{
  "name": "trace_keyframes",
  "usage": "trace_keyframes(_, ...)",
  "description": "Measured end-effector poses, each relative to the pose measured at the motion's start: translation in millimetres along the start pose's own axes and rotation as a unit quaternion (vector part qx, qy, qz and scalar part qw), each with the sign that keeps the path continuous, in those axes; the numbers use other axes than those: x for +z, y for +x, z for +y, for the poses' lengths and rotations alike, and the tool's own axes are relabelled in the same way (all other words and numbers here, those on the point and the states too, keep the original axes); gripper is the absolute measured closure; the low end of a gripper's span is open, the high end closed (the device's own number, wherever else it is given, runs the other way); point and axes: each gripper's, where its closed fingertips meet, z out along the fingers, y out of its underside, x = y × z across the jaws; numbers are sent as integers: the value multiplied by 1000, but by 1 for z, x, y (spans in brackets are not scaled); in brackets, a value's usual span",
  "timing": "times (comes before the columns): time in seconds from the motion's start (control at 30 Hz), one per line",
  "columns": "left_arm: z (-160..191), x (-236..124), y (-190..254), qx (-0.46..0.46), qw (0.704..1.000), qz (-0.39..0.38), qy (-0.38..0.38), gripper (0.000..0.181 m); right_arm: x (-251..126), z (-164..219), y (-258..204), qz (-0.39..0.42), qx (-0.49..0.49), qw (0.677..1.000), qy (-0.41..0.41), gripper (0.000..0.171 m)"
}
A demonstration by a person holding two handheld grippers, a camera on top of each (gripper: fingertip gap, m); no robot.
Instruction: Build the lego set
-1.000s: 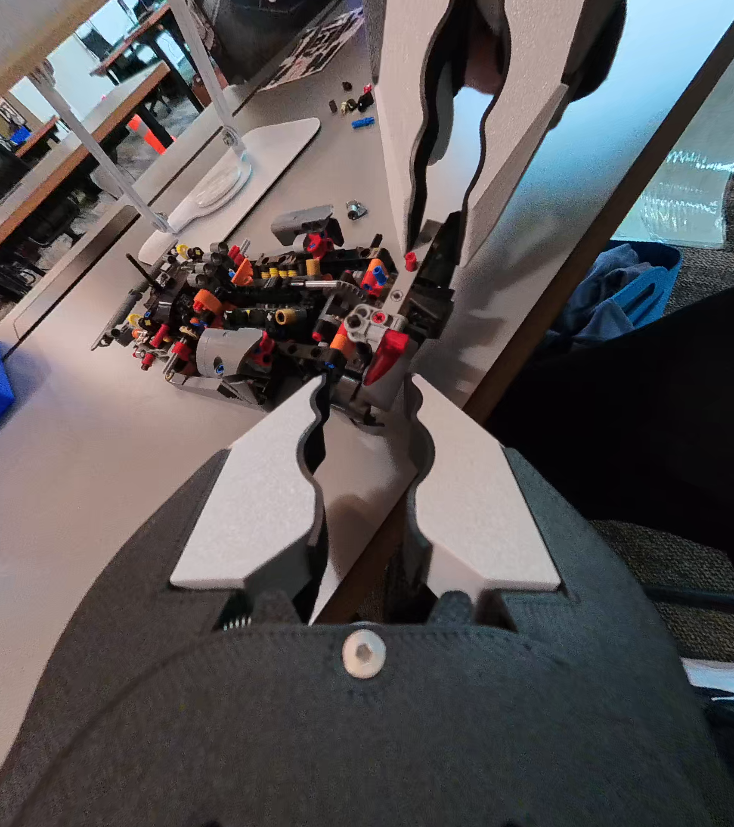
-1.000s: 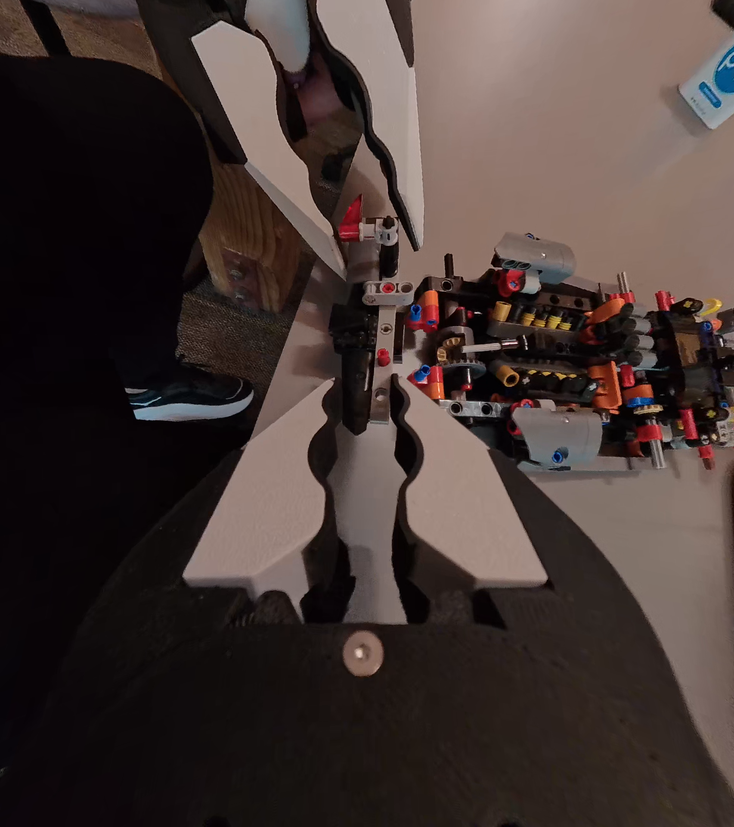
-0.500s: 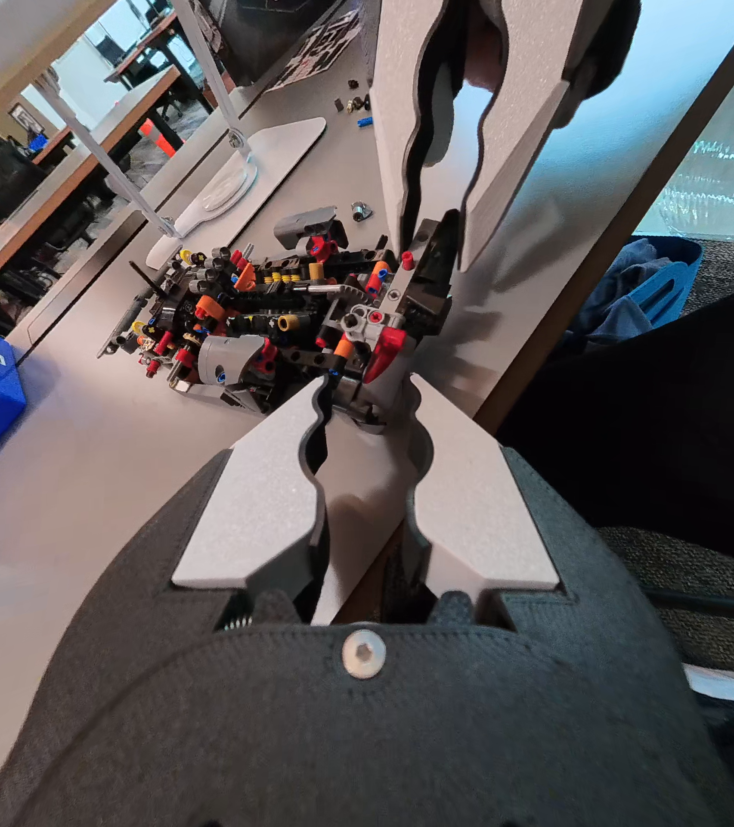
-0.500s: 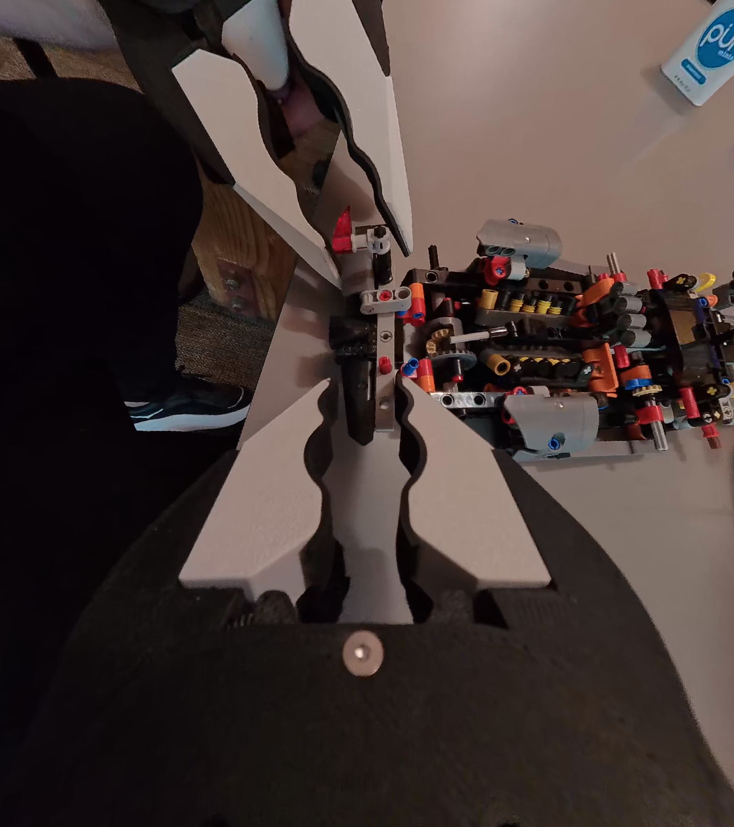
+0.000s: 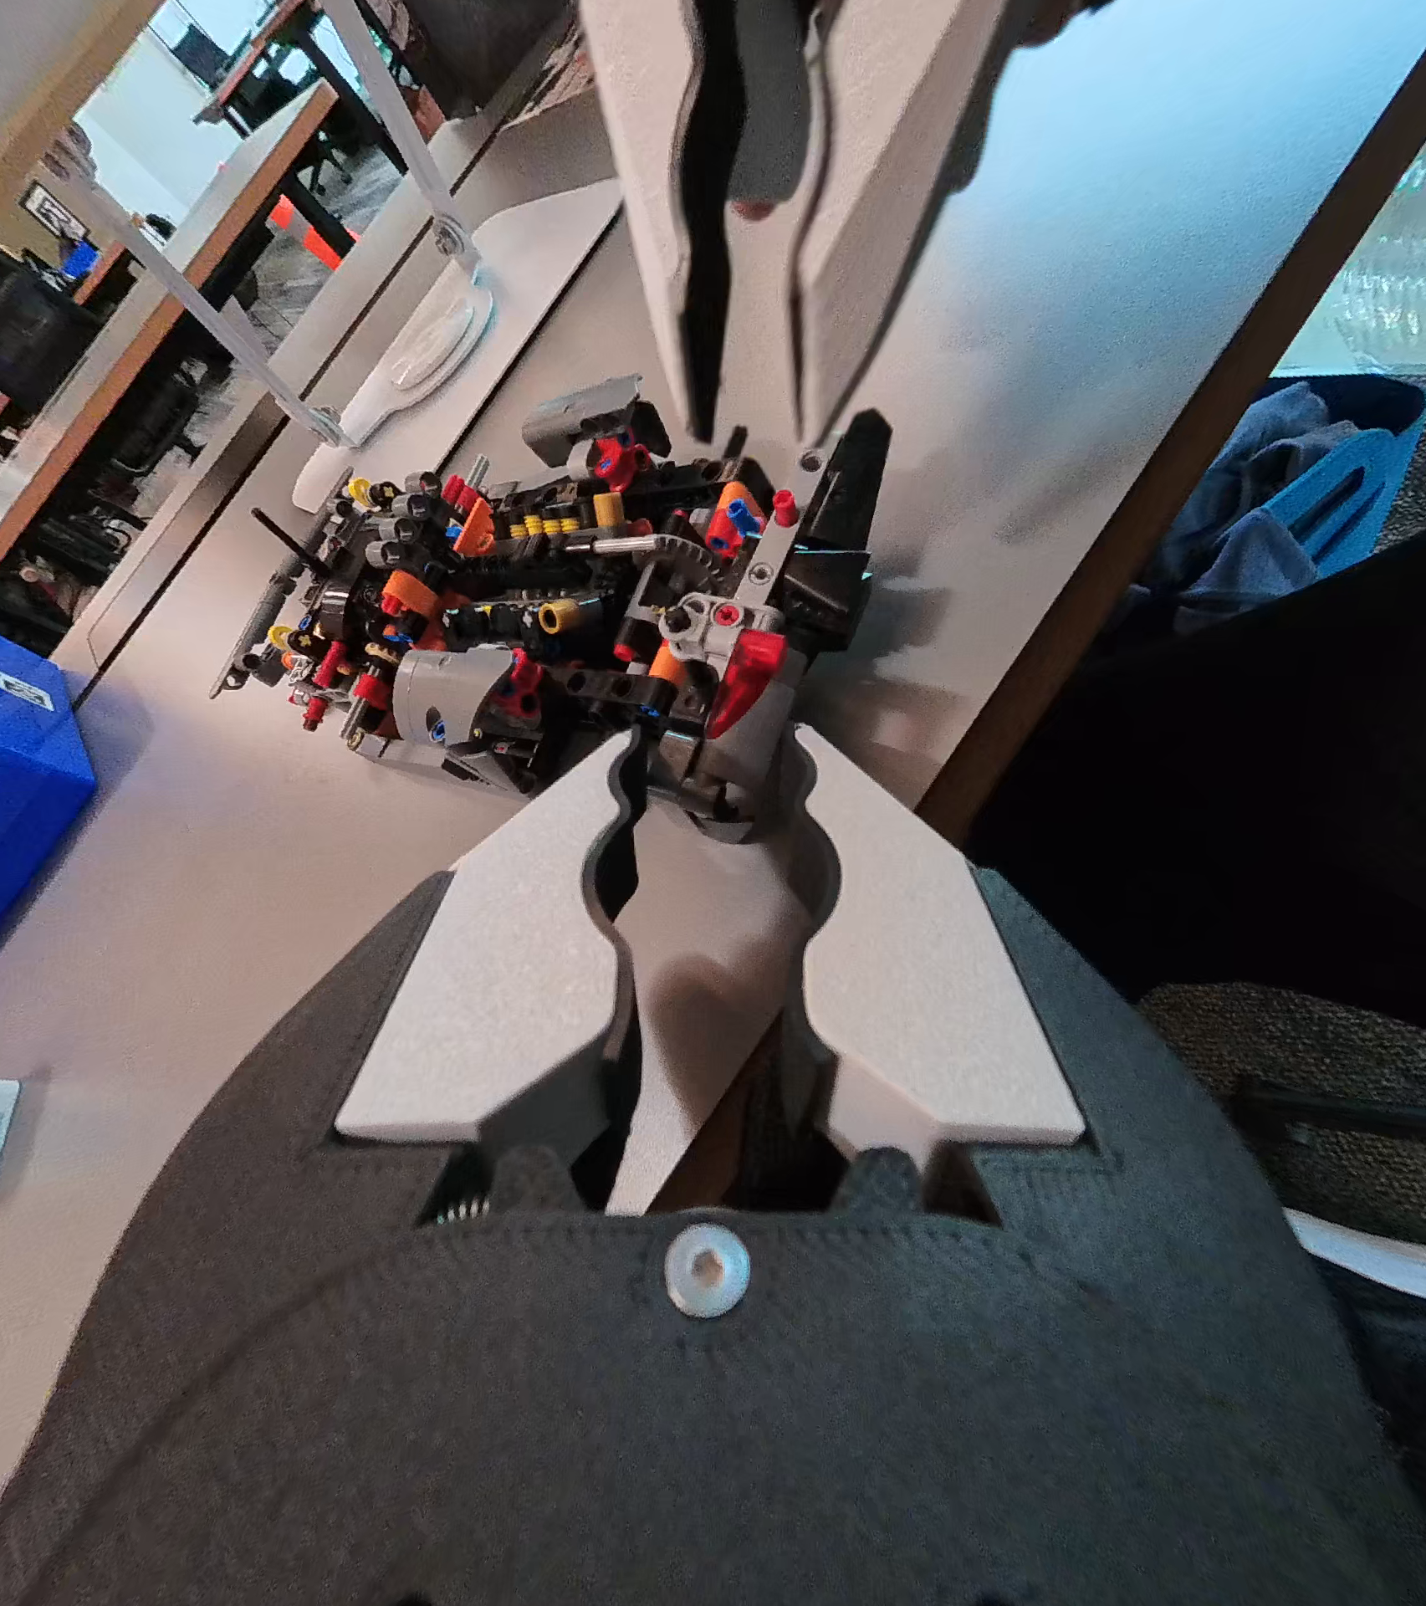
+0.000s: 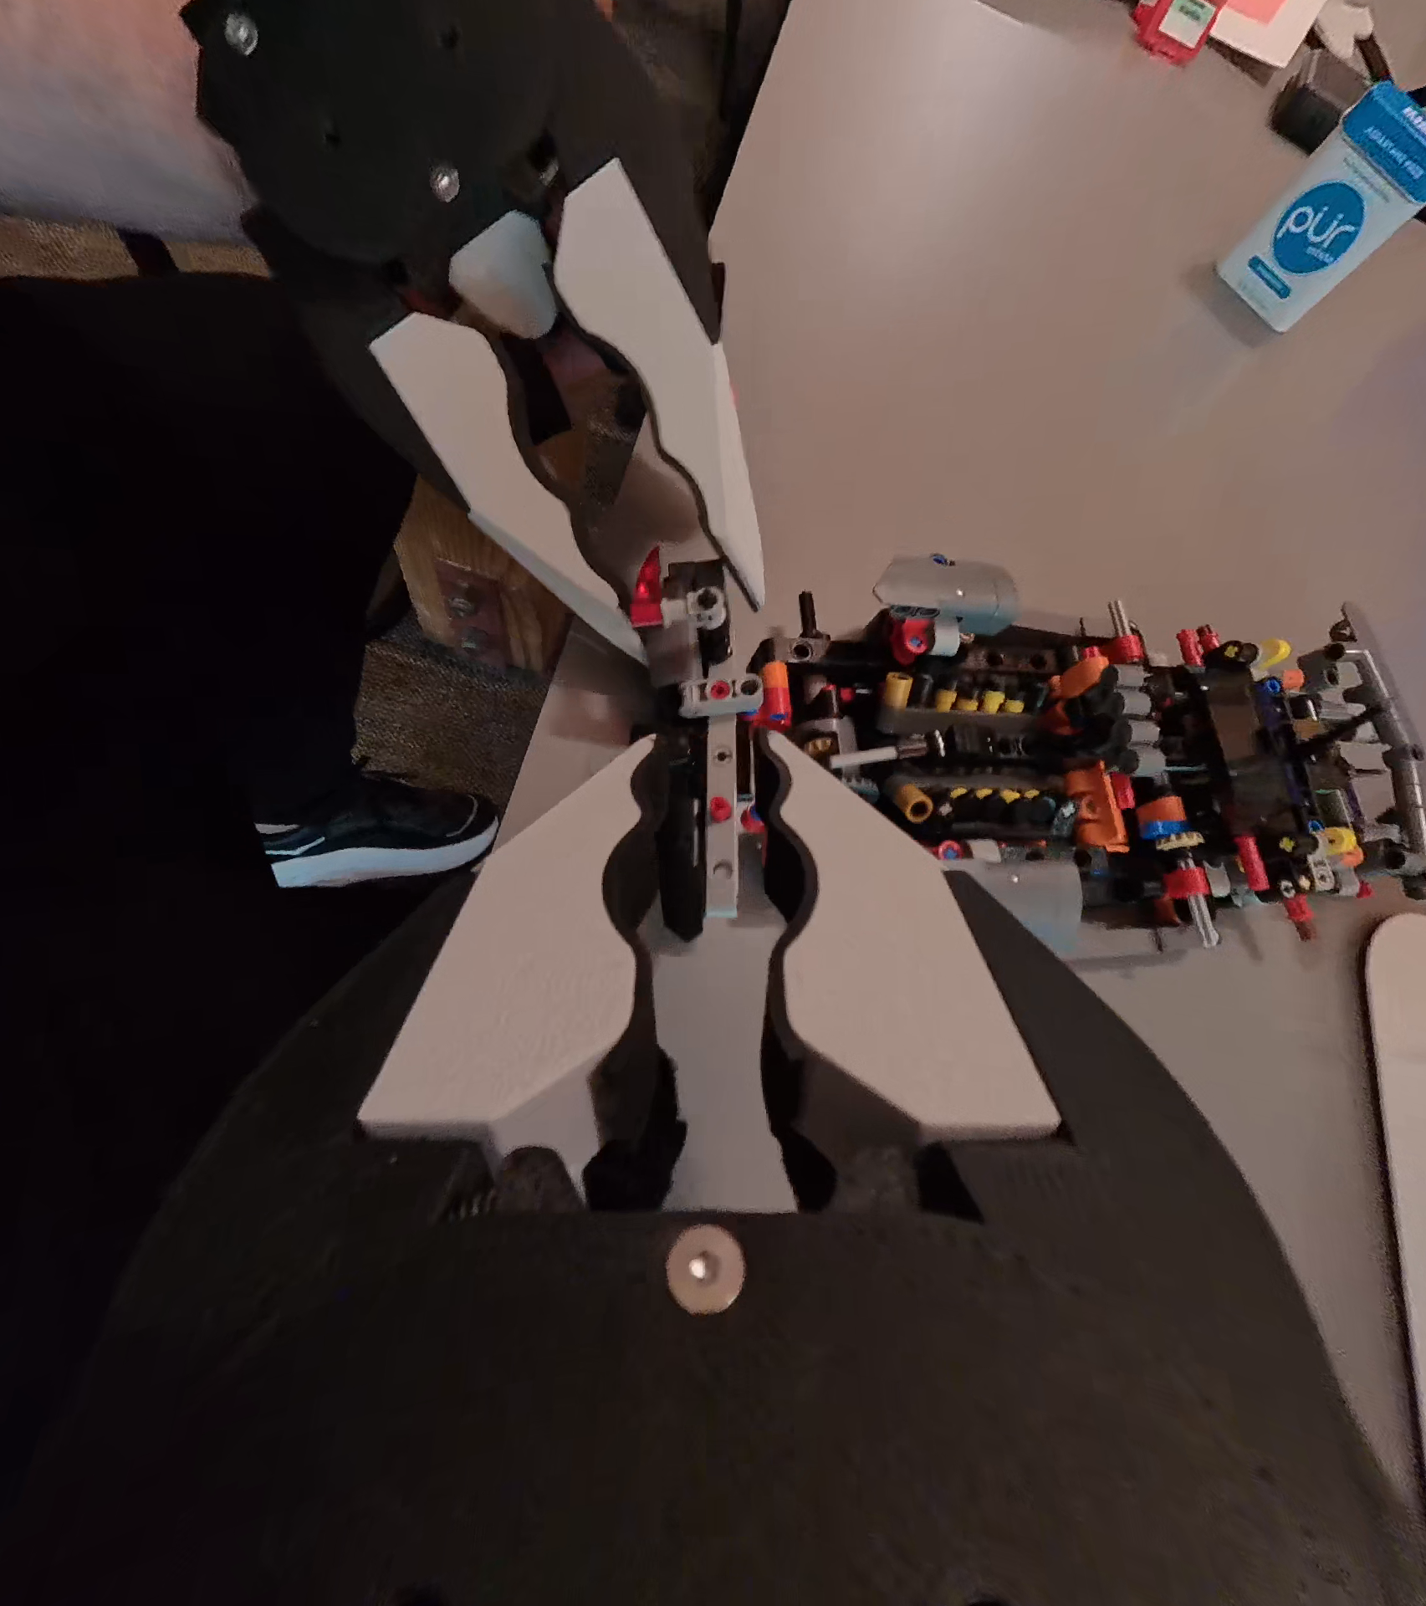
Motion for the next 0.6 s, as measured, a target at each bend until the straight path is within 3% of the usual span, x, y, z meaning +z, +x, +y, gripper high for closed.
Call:
trace_keyframes(0.03,0,0,0,2,1000,-1,-1,153,3,-2,2,-3,4,1000,2,157)
trace_keyframes(0.37,1,0,1,15,1000,-3,-7,153,27,-4,9,-42,18,999,-8,171)
trace_keyframes(0.6,1,1,0,18,1000,-5,-5,153,35,1,8,-40,5,999,-23,171)
